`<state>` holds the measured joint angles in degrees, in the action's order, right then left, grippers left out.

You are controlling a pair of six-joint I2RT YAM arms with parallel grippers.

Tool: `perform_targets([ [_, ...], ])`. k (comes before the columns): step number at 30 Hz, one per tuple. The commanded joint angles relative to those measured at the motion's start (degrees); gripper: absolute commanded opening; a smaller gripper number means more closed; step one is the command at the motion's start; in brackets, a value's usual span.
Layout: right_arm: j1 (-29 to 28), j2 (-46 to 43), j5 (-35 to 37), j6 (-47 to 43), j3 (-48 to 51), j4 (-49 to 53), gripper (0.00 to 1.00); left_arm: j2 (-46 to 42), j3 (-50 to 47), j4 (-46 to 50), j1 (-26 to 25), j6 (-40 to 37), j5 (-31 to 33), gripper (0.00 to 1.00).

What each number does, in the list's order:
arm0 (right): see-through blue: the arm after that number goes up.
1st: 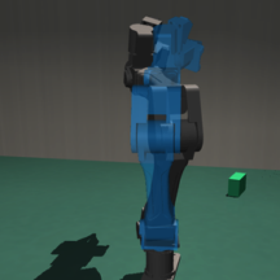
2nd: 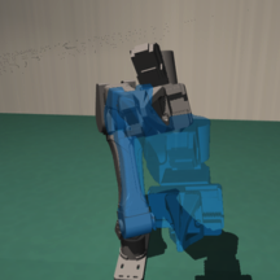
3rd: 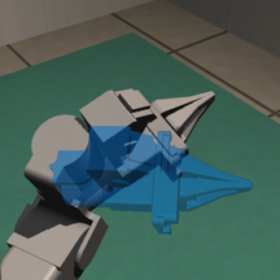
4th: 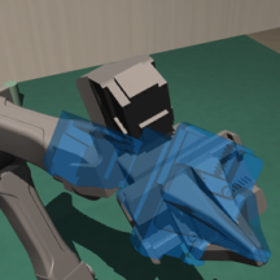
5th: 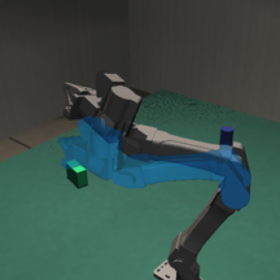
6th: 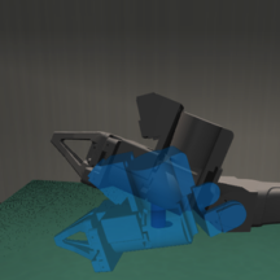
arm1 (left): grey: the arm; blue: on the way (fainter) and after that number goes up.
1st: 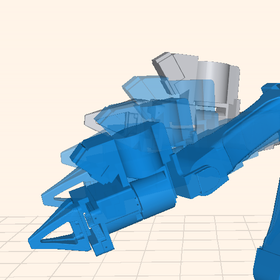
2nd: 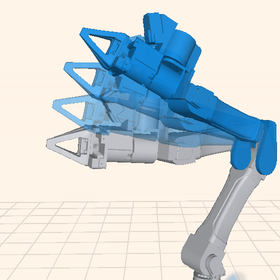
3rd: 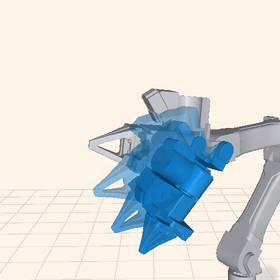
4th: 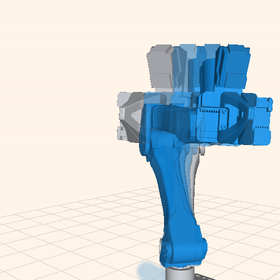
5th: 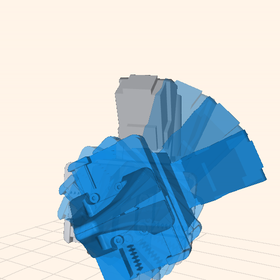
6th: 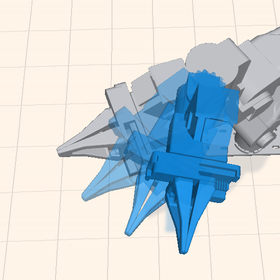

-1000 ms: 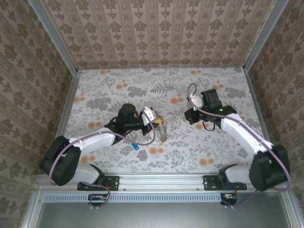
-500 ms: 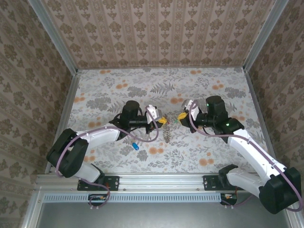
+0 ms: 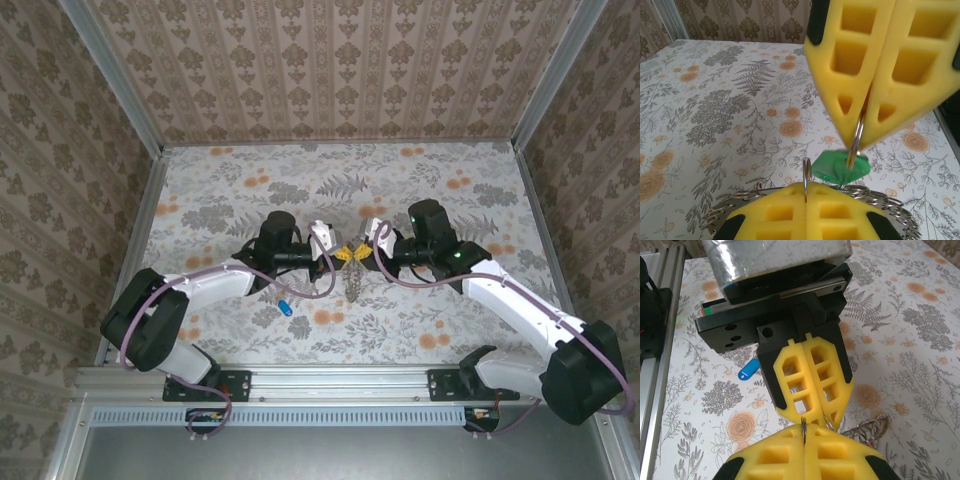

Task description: Put the keys on the keyring

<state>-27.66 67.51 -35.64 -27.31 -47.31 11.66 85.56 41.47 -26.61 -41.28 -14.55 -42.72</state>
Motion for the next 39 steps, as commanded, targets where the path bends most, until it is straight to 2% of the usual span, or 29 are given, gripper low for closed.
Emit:
perform_targets([
  [1,-1.2,1.1,3.2,-1.5,-1.7,-1.5,0.00,0.5,2.2,-3.2,-0.4,0.9,-1.9,0.00],
  [10,-3.0,1.2,15.1,0.4,0.1,-6.6,0.00,0.3,2.2,-3.1,-0.6,1.0,-1.6,0.00],
  [13,-3.6,1.4,17.0,0.5,0.1,-5.9,0.00,0.3,2.1,-3.6,-0.7,1.0,-1.6,0.00],
  [17,-5.5,1.0,23.5,-0.3,1.1,-6.6,0.00,0.2,2.2,-4.1,-0.8,1.2,-2.0,0.00],
  [22,-6.0,-0.6,29.8,0.9,3.2,-9.5,0.00,0.2,0.6,-8.0,-0.6,2.8,-1.7,0.00],
  [31,-5.7,-1.2,31.7,5.3,4.9,-12.0,0.00,1.6,-0.7,-13.0,-0.8,5.3,-2.2,0.00],
  [35,-4.1,-0.6,30.1,14.7,2.8,-11.0,0.00,1.7,-1.4,-14.1,-0.8,5.3,-1.4,0.00],
  [39,-2.7,1.1,26.3,22.1,-1.1,-5.3,0.00,1.8,-2.2,-15.5,-0.8,5.2,-0.1,0.00],
])
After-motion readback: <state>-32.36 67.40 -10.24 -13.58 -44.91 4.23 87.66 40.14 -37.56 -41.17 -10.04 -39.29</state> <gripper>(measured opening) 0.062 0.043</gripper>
